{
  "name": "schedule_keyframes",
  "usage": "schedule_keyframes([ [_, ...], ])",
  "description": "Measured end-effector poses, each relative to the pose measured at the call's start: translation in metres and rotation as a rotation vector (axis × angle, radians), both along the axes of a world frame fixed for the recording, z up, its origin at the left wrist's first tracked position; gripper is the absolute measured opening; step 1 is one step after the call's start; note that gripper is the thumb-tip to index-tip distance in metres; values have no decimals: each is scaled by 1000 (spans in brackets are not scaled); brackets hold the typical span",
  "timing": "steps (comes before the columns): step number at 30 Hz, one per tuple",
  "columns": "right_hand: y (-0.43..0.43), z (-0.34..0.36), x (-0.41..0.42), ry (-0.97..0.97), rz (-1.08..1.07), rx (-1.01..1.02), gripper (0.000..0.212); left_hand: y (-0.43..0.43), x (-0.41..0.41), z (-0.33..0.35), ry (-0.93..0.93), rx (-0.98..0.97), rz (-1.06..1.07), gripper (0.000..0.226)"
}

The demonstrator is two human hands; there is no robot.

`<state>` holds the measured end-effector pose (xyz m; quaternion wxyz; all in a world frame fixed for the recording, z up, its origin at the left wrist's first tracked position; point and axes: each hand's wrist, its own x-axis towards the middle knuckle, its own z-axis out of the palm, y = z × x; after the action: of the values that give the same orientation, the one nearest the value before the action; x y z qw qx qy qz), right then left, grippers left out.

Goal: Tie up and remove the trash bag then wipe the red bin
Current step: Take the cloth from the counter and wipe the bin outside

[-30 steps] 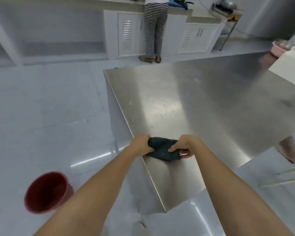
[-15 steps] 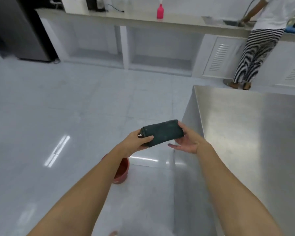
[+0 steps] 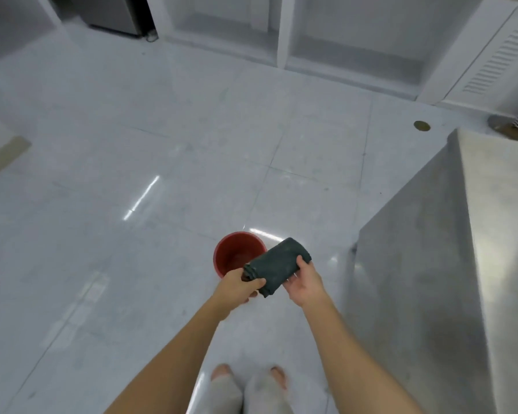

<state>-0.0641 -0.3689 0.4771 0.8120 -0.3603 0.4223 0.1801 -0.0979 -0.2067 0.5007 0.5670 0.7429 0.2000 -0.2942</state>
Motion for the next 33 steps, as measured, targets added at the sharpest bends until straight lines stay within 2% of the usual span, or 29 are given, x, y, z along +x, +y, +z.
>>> schedule_keyframes([
  [4, -2, -86, 52, 109, -28, 23, 44, 6, 24, -94, -12, 202, -192, 26],
  [7, -13, -186, 92, 69, -7, 52, 47, 21, 46, -213, -136, 605, -494, 33],
  [10, -16, -299, 114, -111, -165, 183, 49, 36, 57, -339, -261, 928, -780, 56],
  [13, -22, -401, 120, -295, -316, 273, 50, 45, 60, -433, -346, 1041, -950, 63],
  [15, -27, -451, 122, -306, -309, 283, 58, 54, 64, -472, -536, 1008, -985, 58],
  [17, -28, -484, 122, -303, -303, 279, 60, 64, 74, -489, -730, 963, -1007, 45],
  [19, -26, -497, 119, -287, -313, 251, 54, 71, 80, -489, -812, 1011, -1030, 33],
  [21, -23, -497, 111, -207, -278, 191, 52, 69, 80, -481, -771, 1034, -1020, 31],
  [24, -16, -491, 95, -11, -103, 4, 55, 56, 76, -465, -718, 986, -919, 28],
  [27, 2, -491, 85, 43, 78, -160, 50, 51, 87, -456, -759, 972, -775, 30],
  [30, 38, -503, 70, -209, 284, -502, 45, 50, 101, -452, -735, 918, -592, 32],
  [33, 75, -500, 42, -415, 444, -753, 45, 45, 102, -451, -715, 890, -470, 34],
])
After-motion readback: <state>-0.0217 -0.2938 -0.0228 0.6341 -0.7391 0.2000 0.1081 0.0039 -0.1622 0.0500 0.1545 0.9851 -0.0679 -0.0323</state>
